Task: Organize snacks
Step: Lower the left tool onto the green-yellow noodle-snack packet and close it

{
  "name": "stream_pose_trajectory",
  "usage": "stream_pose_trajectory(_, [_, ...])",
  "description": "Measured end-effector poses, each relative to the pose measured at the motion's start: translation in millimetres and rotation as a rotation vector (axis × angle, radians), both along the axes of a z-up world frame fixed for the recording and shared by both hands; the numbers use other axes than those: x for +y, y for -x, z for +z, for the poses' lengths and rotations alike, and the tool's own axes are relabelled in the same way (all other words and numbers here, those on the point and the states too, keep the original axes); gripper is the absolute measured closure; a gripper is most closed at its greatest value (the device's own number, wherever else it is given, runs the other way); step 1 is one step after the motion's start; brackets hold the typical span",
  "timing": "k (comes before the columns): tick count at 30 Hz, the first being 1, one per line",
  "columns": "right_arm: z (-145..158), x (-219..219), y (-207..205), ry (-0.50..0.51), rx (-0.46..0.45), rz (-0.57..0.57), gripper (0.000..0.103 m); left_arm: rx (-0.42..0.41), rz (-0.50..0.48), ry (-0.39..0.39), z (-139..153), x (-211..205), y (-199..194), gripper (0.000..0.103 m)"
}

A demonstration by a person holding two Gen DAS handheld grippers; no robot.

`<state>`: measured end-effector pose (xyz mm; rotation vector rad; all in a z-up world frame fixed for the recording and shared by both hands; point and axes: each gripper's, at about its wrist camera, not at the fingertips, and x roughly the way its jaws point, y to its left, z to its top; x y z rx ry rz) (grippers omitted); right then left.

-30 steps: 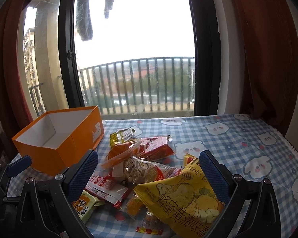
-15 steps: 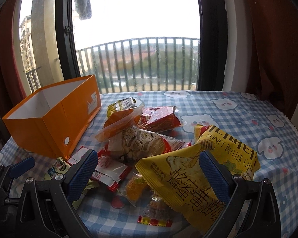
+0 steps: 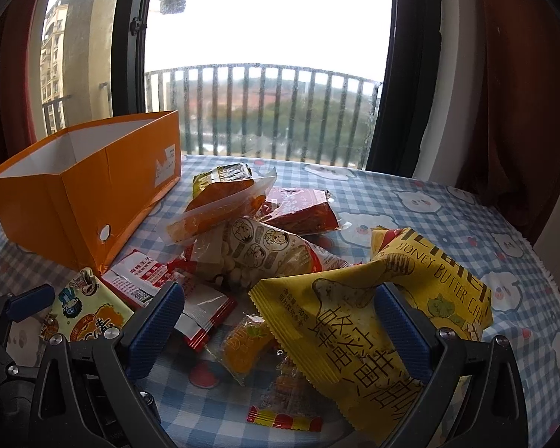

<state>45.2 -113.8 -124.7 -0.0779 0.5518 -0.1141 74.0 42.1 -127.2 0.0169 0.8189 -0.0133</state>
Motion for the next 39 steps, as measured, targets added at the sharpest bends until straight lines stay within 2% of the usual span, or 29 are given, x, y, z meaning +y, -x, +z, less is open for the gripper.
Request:
stream_pose_trajectory(2, [-1, 0, -1, 0.002, 0.0, -0.003, 0.001, 0.008, 0.0, -0.001, -1, 0, -1, 0.009])
stream_pose_trajectory(11, [-2, 4, -1, 0.001, 0.0, -0.008, 0.001, 0.011, 0.001, 0.0, -3, 0, 0, 0.009])
stream_pose_trajectory(13, [-3, 7, 2, -0.001, -0.006, -0.003, 0.006, 0.011, 0.005, -0.006, -3, 0, 2, 0.009])
stream_pose_trajectory(15, [-4, 11, 6, 0.0, -0.01, 0.007, 0.02, 0.011, 0.004, -0.014, -2, 1, 5, 0.009])
stream_pose_trajectory(18, [-6, 16, 6, -0.025, 0.024, 0.027, 0.032, 0.01, 0.006, -0.013, -3, 2, 8, 0.008])
stream_pose_trajectory(22, [-12, 12, 5, -0.094, 0.056, 0.011, 0.039, 0.018, 0.005, -0.005, -5, 4, 7, 0.007])
stream_pose_trajectory(25, [-14, 15, 5, -0.093, 0.062, 0.006, 0.042, 0.076, 0.003, 0.029, -14, 7, 0, 0.004])
stream_pose_trajectory(26, [-16, 16, 4, -0.09, 0.074, 0.006, 0.046, 0.1, 0.003, 0.037, -18, 9, -2, 0.005])
stream_pose_trajectory(27, [-19, 17, 1, -0.1, 0.096, 0.011, 0.053, 0.104, 0.009, 0.031, -19, 9, -3, 0.006])
stream_pose_trajectory(30, [-34, 6, -12, -0.228, 0.211, 0.014, 0.055, 0.1, 0.0, 0.033, -20, 8, -3, 0.007])
stream_pose_trajectory(36, [-36, 1, -17, -0.228, 0.222, -0.016, 0.058, 0.094, -0.015, 0.051, -19, 7, -4, 0.014])
stream_pose_trajectory(38, [-36, 2, -18, -0.224, 0.224, -0.013, 0.065, 0.092, -0.023, 0.05, -19, 7, -4, 0.017])
stream_pose_trajectory(39, [-36, 2, -17, -0.219, 0.221, -0.016, 0.073, 0.092, -0.028, 0.051, -19, 7, -4, 0.017])
